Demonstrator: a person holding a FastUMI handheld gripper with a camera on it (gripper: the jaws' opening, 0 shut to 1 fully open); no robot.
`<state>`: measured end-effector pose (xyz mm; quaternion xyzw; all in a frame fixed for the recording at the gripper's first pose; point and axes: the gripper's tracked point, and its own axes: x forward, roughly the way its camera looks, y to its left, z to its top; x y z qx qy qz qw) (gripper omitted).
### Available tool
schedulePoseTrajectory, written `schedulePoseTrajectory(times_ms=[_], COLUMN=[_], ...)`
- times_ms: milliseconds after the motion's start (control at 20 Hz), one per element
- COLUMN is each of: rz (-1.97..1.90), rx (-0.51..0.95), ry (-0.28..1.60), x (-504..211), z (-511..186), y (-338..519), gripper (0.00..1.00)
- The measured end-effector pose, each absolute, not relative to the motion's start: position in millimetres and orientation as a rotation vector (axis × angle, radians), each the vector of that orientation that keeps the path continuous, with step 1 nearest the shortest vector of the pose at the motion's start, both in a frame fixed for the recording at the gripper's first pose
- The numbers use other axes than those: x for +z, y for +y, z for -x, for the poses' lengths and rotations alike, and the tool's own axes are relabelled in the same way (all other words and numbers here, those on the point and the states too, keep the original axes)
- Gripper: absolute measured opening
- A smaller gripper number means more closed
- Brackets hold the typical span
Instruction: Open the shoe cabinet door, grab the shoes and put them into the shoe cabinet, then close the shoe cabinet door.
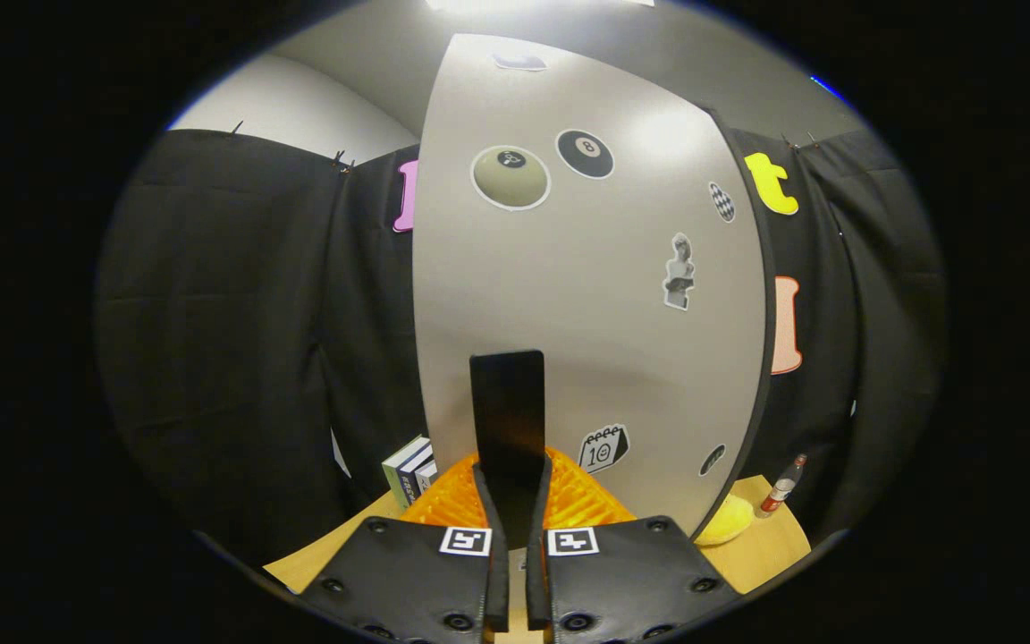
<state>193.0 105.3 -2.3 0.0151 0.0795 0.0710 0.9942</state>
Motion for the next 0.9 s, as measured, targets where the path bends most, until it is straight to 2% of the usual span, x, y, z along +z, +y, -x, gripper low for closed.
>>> schedulePoseTrajectory(times_ms=[900], rz=[-0.021], rx=[-0.035], ry=[0.144], x=[6.8], z=[-121.9], y=[5.8], gripper=[0.07])
